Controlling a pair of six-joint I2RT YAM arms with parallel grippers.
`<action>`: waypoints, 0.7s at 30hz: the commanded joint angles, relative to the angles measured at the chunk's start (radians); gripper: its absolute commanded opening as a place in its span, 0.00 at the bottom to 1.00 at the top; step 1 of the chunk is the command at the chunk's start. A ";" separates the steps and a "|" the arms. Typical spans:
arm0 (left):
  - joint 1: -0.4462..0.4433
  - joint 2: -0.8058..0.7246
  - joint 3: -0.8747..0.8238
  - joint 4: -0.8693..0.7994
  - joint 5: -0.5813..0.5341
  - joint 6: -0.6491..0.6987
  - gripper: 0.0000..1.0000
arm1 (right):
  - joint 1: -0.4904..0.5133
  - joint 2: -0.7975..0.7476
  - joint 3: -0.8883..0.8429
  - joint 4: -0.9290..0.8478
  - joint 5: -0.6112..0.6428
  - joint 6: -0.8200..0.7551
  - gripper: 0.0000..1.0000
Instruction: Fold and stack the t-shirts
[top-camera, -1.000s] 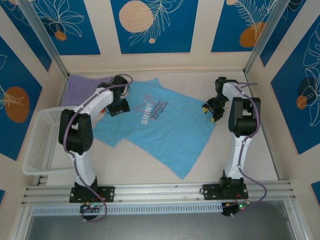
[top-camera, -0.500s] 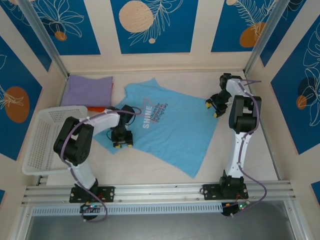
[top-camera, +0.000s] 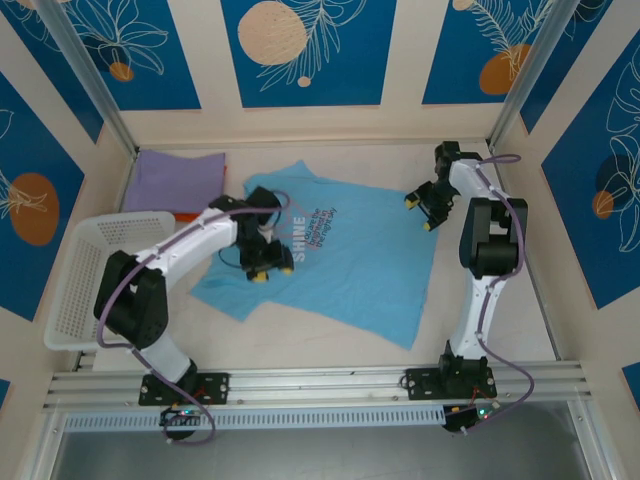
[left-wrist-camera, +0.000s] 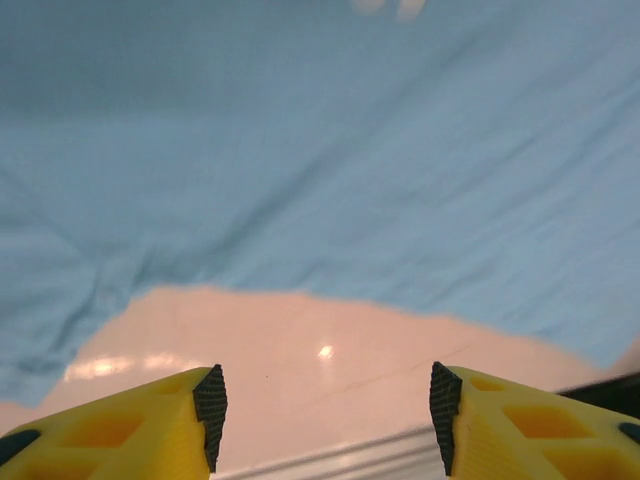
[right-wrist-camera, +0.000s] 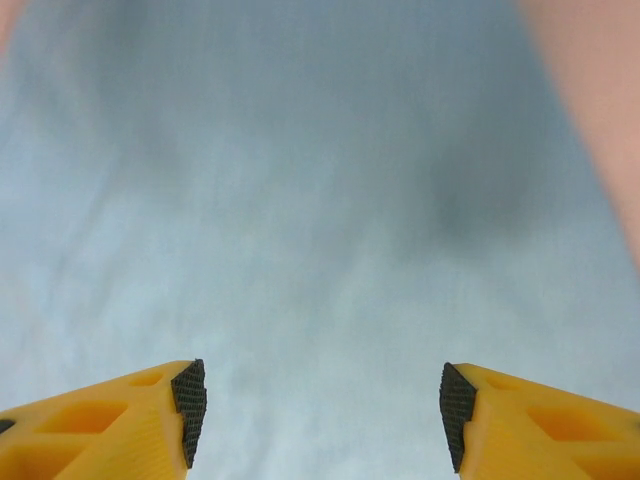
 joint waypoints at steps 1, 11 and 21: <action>0.093 0.002 0.071 -0.043 -0.089 -0.045 0.57 | 0.083 -0.146 -0.158 0.013 -0.017 0.014 0.65; 0.152 0.277 0.122 -0.005 -0.165 0.122 0.53 | 0.186 -0.185 -0.457 0.085 -0.130 0.016 0.64; 0.147 0.177 -0.222 0.062 -0.134 0.104 0.51 | 0.146 -0.133 -0.469 0.005 -0.150 -0.037 0.65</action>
